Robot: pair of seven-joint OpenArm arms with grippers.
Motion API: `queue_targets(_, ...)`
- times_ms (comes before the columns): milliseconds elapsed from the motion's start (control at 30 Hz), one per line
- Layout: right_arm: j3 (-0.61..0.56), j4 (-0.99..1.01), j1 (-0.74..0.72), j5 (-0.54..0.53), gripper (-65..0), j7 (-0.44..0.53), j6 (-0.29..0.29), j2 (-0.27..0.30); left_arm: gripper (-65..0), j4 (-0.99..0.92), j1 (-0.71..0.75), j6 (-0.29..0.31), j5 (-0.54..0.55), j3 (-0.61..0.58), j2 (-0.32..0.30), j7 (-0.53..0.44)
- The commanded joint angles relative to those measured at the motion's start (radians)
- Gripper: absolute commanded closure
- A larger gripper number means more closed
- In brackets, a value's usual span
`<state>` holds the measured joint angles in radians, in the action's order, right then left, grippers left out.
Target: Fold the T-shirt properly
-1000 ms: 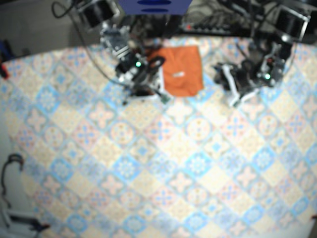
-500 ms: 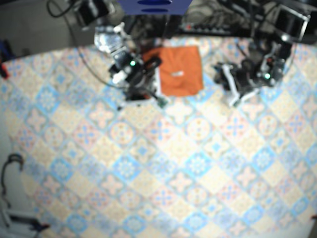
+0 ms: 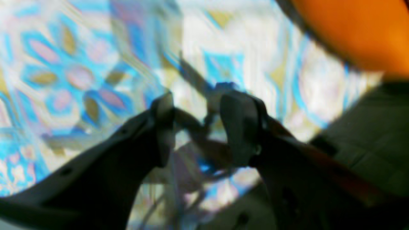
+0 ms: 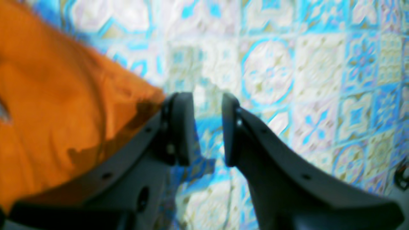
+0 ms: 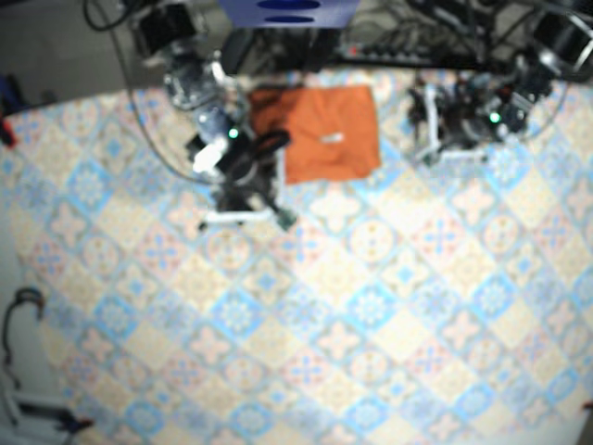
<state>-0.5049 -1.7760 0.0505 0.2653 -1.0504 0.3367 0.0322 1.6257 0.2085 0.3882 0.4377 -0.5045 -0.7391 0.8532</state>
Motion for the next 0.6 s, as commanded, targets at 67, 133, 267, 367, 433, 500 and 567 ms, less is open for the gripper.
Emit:
queue_targets(67, 0.001, 0.035, -0.033, 0.002, -15.9, 0.031, -0.003, -0.007, -27.2, 0.087, 0.024, 0.002, -0.089, -0.001, -0.018, 0.024)
queue_targets(133, 0.001, 0.071, -0.051, 0.002, -15.9, 0.032, -0.003, -0.007, -27.2, 0.138, 0.03, 0.005, -0.153, -0.001, -0.017, 0.065)
queue_targets(267, 0.004, 0.115, -0.067, 0.002, -15.9, 0.062, -0.003, -0.007, -27.2, 0.224, 0.055, 0.007, -0.23, -0.036, -0.02, 0.085)
queue_targets(367, 0.048, 0.152, -0.067, 0.002, -15.9, 0.086, -0.003, -0.008, -27.2, 0.258, 0.058, 0.007, -0.305, -0.096, -0.026, 0.087)
queue_targets(433, 0.064, 0.169, -0.067, 0.002, -15.9, 0.1, -0.003, -0.008, -27.2, 0.262, 0.056, 0.007, -0.354, -0.139, -0.024, 0.087)
queue_targets(500, 0.071, 0.189, -0.067, 0.002, -15.9, 0.108, -0.003, -0.008, -27.2, 0.262, 0.056, 0.007, -0.414, -0.194, -0.024, 0.084)
queue_targets(567, 0.071, 0.206, -0.071, 0.002, -15.9, 0.109, -0.003, -0.008, -27.2, 0.264, 0.056, 0.007, -0.485, -0.251, -0.026, 0.082)
